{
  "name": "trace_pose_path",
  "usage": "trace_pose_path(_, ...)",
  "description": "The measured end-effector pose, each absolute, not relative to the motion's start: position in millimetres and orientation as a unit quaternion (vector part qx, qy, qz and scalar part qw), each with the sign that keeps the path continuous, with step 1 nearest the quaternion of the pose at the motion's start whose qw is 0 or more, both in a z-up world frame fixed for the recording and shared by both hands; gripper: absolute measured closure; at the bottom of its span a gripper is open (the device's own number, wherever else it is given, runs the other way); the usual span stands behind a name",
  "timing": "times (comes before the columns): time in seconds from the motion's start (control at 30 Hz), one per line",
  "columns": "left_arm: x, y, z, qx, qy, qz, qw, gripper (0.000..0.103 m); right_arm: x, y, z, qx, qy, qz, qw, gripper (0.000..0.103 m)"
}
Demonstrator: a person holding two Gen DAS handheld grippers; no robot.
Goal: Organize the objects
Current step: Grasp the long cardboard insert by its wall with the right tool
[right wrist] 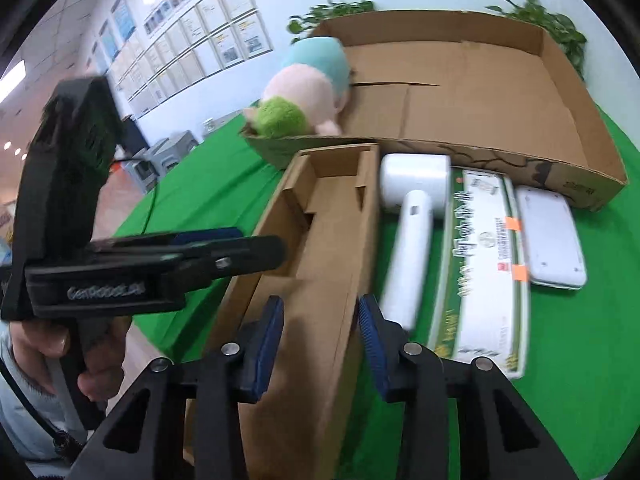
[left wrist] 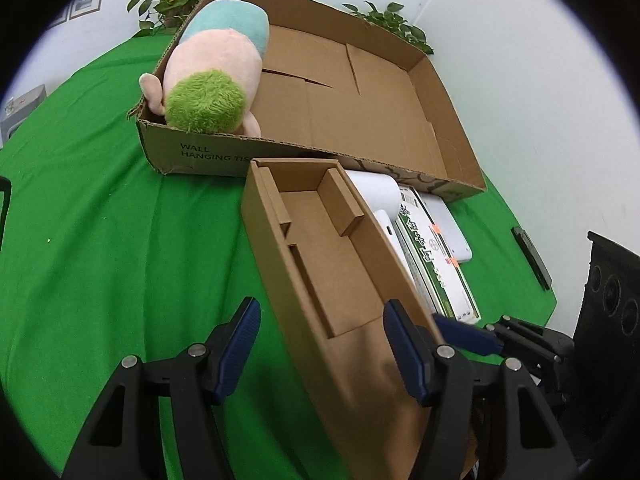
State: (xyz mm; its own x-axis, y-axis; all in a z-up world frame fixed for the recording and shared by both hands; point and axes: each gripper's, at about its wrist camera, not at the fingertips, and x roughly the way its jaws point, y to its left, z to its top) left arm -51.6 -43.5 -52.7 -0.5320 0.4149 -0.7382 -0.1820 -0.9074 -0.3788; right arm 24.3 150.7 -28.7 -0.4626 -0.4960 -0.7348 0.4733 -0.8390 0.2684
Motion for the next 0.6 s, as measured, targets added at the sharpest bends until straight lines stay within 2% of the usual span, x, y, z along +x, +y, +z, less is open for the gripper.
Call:
trace_pose_path(0.13, -41, -48, -50, -0.45, -0.131, 0.865, 0.177, 0.043, 27, 132, -31, 0.43, -0.022, -0.84, 0.33, 0.065)
trace_pose_path(0.33, -48, -53, -51, -0.447, -0.137, 0.869, 0.162, 0.054, 2, 133, -34, 0.433, -0.015, -0.865, 0.255, 0.065)
trace_pose_path(0.4, -52, -53, -54, -0.453, -0.131, 0.868, 0.156, 0.06, 0, 129, -33, 0.432, -0.007, -0.869, 0.243, 0.064)
trace_pose_path(0.53, -51, -56, -63, -0.465, -0.127, 0.862, 0.156, 0.064, -1, 115, -40, 0.444, 0.021, -0.867, 0.224, 0.064)
trace_pose_path(0.6, -45, -57, -65, -0.467, -0.129, 0.861, 0.158, 0.069, 5, 112, -41, 0.442, 0.027, -0.87, 0.218, 0.064)
